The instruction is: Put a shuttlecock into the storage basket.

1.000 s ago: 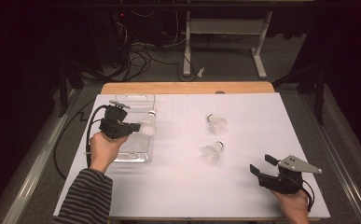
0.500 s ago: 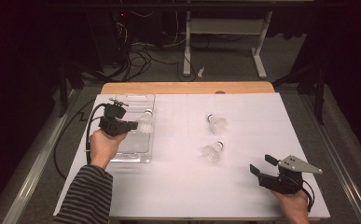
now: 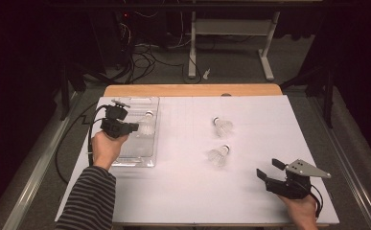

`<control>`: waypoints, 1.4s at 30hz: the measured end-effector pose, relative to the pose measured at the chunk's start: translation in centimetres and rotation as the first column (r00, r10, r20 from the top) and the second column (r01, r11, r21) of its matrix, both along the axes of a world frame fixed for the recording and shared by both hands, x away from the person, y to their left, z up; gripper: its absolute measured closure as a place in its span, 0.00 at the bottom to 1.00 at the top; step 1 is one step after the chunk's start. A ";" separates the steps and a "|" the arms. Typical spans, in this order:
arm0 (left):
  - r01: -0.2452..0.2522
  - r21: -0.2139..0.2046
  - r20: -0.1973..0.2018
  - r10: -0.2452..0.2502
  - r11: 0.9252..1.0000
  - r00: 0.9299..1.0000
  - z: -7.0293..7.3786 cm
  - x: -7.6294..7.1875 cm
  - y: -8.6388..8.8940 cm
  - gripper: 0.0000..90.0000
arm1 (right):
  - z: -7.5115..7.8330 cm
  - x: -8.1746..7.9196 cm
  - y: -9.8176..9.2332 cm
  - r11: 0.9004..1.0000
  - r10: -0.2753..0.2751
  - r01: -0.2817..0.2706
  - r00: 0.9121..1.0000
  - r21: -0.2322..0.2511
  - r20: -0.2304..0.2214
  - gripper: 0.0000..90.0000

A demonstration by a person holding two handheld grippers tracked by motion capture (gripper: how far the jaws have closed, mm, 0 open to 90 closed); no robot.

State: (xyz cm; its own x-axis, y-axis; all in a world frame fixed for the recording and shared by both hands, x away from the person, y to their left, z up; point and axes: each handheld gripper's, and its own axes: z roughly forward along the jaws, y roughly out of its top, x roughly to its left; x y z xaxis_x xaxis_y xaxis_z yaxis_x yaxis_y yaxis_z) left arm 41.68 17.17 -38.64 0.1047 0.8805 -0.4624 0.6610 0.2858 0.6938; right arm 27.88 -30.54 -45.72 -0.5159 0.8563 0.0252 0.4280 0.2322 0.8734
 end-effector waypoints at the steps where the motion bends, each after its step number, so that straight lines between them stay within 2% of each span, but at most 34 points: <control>1: -0.005 -0.001 -0.002 0.005 1.000 1.000 -0.1 0.1 0.1 1.00 | 0.0 0.0 0.0 1.000 0.000 0.000 1.000 0.000 0.002 0.32; 13: -0.024 0.033 -0.011 0.024 0.999 1.000 -1.1 1.1 0.0 1.00 | 0.0 0.0 0.0 1.000 0.001 -0.001 1.000 0.000 -0.002 0.32; 32: -0.072 0.040 -0.046 0.074 0.997 0.996 -2.9 3.1 0.1 1.00 | 0.0 0.1 0.0 1.000 0.004 -0.004 1.000 -0.003 -0.004 0.32; 42: -0.077 0.048 -0.063 0.080 0.996 0.995 -3.8 3.8 -0.1 0.99 | -0.1 0.1 0.0 1.000 0.005 -0.005 1.000 -0.002 -0.006 0.32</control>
State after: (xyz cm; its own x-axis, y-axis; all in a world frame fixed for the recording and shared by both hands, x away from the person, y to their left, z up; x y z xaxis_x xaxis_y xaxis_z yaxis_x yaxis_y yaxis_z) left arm 45.44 17.12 -42.39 0.0058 0.9050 -0.4255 0.6818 0.3077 0.6637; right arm 27.96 -30.53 -45.77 -0.5197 0.8539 0.0261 0.4319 0.2363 0.8704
